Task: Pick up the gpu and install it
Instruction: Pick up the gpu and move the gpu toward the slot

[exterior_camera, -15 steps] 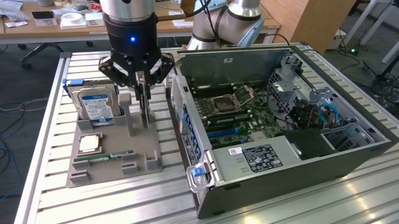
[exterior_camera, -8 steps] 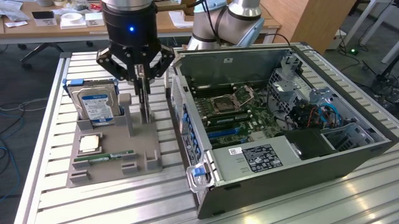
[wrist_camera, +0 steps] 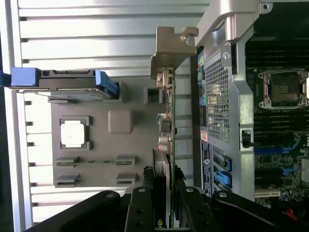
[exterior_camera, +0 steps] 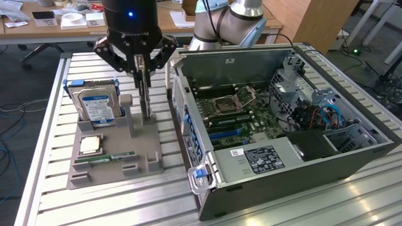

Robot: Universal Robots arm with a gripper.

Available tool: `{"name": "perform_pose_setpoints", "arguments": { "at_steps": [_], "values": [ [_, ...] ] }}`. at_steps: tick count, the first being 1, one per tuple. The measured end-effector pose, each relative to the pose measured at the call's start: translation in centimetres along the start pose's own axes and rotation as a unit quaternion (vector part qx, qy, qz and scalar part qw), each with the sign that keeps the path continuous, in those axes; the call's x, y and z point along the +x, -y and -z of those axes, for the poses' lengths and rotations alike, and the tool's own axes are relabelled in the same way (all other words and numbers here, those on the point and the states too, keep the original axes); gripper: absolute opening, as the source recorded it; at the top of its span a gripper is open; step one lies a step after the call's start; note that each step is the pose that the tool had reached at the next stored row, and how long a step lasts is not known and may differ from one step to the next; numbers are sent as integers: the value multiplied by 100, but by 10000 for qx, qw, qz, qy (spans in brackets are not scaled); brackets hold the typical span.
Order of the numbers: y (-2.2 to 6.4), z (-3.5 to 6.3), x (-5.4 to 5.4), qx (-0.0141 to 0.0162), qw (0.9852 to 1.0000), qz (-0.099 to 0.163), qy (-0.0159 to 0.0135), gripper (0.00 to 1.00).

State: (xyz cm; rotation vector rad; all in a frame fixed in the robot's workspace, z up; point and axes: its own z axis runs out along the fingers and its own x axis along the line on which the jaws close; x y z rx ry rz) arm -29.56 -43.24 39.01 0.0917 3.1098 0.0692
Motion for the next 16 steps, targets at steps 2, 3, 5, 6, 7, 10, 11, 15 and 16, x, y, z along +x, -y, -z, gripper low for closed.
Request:
{"name": "perform_pose_setpoints", "arguments": {
  "at_steps": [2, 3, 5, 6, 7, 10, 11, 15, 16],
  "values": [
    [-2, 51, -1, 0, 10000, 0, 0, 26],
    [-3, 76, -2, 0, 10000, 0, 0, 26],
    [-6, 123, -3, 0, 10000, 0, 0, 26],
    [-7, 146, -4, 0, 10000, 0, 0, 26],
    [-7, 168, -5, 0, 10000, 0, 0, 26],
    [-10, 227, -6, 0, 10000, 0, 0, 26],
    [-11, 248, -7, 0, 10000, 0, 0, 26],
    [-15, 334, -9, 0, 10000, 0, 0, 26],
    [-16, 353, -10, 0, 10000, 0, 0, 26]
  ]
}}
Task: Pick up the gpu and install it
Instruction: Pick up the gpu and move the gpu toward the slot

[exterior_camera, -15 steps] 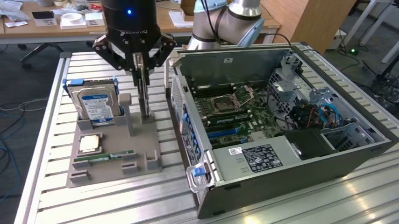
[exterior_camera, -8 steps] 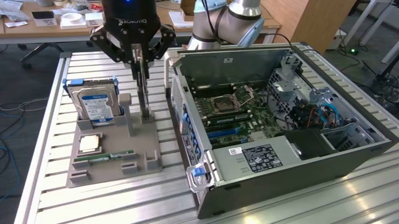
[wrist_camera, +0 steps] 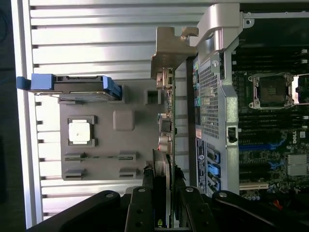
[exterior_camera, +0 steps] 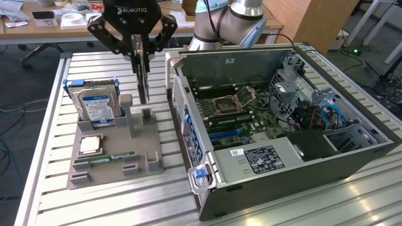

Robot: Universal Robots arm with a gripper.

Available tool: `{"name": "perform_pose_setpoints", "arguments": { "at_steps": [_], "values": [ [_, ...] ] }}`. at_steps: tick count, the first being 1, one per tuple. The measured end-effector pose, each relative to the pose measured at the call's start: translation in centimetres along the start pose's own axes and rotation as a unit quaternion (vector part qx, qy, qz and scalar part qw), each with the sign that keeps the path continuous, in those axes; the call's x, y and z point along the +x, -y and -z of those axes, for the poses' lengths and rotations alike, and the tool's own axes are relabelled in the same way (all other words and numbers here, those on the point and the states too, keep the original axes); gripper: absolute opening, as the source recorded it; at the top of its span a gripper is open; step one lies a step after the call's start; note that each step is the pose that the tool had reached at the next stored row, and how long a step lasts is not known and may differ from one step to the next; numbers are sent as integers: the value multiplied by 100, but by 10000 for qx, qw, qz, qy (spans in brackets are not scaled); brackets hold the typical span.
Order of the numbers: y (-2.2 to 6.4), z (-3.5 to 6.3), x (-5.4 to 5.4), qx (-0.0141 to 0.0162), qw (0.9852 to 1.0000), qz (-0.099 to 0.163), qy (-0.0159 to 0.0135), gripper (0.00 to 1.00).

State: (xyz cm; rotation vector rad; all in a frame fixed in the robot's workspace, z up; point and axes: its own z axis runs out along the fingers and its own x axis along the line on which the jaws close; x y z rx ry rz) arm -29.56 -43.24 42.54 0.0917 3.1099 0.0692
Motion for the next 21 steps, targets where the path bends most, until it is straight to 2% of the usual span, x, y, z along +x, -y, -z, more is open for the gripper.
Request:
{"name": "perform_pose_setpoints", "arguments": {
  "at_steps": [4, 14, 21],
  "values": [
    [-2, 52, -1, 0, 10000, 0, 0, 26],
    [-3, 55, -2, 0, 10000, 0, 0, 26],
    [-7, 153, -5, 1, 10000, 0, 0, 26]
  ]
}}
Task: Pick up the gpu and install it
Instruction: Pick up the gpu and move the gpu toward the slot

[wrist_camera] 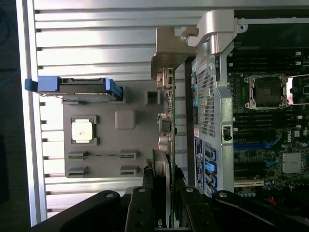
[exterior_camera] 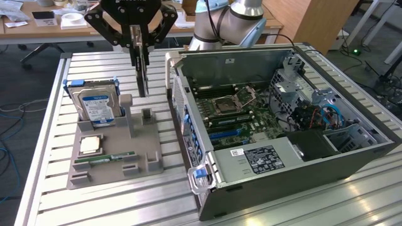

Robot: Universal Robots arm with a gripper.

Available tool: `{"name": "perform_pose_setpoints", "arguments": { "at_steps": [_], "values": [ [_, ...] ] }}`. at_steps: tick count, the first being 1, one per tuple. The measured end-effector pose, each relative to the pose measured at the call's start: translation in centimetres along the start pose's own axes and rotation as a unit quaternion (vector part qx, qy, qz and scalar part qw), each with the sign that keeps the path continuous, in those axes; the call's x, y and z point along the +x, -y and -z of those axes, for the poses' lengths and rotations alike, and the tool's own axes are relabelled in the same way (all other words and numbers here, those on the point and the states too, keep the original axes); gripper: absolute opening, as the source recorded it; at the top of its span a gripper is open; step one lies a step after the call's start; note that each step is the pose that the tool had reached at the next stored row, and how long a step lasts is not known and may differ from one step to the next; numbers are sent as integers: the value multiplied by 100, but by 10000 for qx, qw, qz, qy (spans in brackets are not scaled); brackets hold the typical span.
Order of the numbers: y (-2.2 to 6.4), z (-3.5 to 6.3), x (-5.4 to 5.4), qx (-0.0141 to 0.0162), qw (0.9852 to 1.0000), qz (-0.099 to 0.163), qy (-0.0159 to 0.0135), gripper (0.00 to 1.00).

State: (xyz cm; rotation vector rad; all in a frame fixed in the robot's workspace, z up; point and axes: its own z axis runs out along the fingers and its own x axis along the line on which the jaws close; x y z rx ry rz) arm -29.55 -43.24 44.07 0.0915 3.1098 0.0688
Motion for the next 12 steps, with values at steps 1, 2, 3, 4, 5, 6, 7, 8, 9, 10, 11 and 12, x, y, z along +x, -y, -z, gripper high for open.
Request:
{"name": "perform_pose_setpoints", "arguments": {
  "at_steps": [1, 2, 3, 4, 5, 6, 7, 8, 9, 10, 11, 12],
  "values": [
    [0, 7, 0, 0, 10000, 0, 0, 26],
    [0, 6, 0, 0, 10000, 0, 1, 26],
    [0, 7, 0, 0, 10000, 0, 1, 26],
    [0, 7, 0, 1, 10000, 0, 1, 26],
    [0, 8, 0, 1, 10000, 0, 0, 26],
    [-1, 7, 0, 1, 10000, 0, 0, 26],
    [-1, 7, 0, 1, 10000, -1, 0, 26],
    [-1, 7, 0, 1, 10000, 0, 0, 26],
    [-1, 7, 0, 1, 10000, 0, 0, 26],
    [-1, 7, 0, 1, 10000, 0, 0, 26],
    [-1, 7, 0, 1, 10000, 0, 0, 26],
    [0, 7, 0, 1, 10000, 0, 0, 26]
  ]
}}
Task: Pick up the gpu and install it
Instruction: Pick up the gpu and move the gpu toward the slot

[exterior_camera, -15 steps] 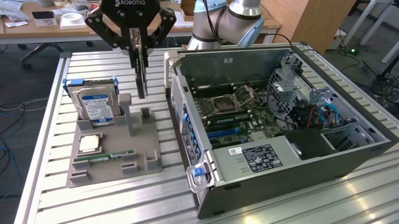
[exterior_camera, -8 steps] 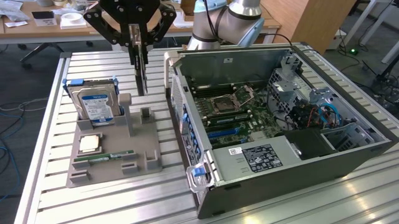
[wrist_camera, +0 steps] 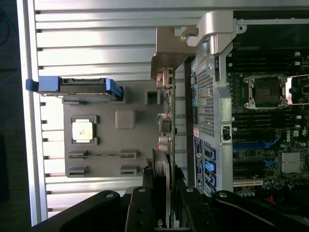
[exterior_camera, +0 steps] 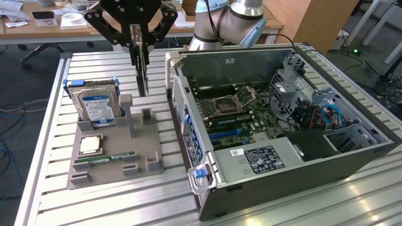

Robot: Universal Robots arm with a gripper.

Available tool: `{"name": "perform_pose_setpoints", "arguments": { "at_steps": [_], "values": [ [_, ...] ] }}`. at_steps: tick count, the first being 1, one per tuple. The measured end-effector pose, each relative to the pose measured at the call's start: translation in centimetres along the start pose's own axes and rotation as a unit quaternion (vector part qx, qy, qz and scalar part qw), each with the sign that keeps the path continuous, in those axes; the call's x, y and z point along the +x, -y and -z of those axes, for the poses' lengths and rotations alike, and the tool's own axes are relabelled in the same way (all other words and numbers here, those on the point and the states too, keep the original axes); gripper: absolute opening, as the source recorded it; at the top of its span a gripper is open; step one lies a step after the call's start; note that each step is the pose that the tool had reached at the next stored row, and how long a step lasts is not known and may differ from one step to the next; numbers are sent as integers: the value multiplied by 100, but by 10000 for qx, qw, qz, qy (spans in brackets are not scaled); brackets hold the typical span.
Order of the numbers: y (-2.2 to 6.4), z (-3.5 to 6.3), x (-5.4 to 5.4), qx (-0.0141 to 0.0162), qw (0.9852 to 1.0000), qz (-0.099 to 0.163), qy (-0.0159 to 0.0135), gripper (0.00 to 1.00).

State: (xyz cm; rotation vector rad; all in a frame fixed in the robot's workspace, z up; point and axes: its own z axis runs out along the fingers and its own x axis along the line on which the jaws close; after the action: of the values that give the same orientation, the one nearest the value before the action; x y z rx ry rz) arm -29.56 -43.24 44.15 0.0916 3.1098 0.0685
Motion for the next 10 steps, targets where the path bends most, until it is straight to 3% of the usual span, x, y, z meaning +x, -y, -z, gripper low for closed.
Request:
{"name": "perform_pose_setpoints", "arguments": {
  "at_steps": [10],
  "values": [
    [-3, 78, -2, 0, 10000, 0, 0, 26]
  ]
}}
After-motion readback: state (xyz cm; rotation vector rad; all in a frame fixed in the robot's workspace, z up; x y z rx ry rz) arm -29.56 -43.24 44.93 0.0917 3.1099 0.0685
